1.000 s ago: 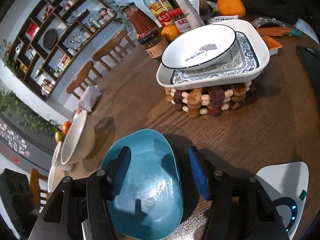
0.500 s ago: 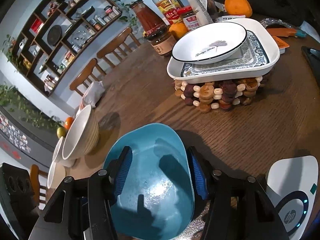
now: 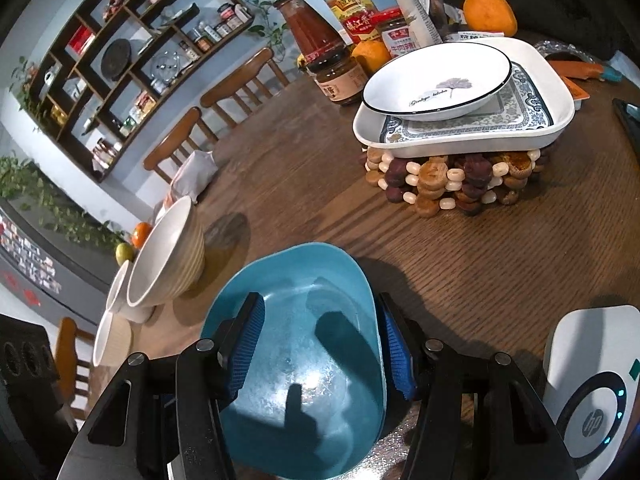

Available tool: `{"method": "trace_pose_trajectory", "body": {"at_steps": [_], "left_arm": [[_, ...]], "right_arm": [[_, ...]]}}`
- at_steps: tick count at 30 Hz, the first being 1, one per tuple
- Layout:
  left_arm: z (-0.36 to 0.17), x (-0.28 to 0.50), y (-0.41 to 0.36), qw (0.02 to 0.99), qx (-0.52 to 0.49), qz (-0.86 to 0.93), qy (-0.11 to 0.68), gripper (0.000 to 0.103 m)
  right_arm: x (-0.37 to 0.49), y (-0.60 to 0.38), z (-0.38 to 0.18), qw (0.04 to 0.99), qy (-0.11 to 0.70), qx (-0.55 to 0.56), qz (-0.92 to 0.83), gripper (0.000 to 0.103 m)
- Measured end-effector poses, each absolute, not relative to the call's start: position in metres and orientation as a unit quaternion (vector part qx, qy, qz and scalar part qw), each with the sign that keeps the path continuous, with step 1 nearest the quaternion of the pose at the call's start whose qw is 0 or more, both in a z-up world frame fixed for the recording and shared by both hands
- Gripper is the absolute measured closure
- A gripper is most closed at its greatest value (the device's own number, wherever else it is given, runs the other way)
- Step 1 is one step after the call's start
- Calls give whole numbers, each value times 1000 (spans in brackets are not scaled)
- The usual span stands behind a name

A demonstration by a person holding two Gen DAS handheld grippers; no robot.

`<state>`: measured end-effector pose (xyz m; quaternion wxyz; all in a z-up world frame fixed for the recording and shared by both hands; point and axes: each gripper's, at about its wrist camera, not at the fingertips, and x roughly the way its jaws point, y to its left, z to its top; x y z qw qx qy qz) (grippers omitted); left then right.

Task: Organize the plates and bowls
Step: 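Grasp the teal plate rim with both tools and lift it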

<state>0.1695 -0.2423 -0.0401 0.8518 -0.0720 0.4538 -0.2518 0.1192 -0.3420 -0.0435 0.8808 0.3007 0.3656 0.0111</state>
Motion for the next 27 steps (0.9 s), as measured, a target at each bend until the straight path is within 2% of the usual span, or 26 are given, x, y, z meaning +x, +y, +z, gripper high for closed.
{"method": "trace_pose_trajectory", "body": {"at_steps": [9, 27], "left_arm": [[-32, 162, -242, 859, -63, -250, 443, 56], [2, 128, -231, 883, -60, -279, 372, 55]], "right_arm": [[110, -336, -33, 894, 348, 282, 6, 43], [64, -315, 12, 925, 287, 248, -28, 43]]}}
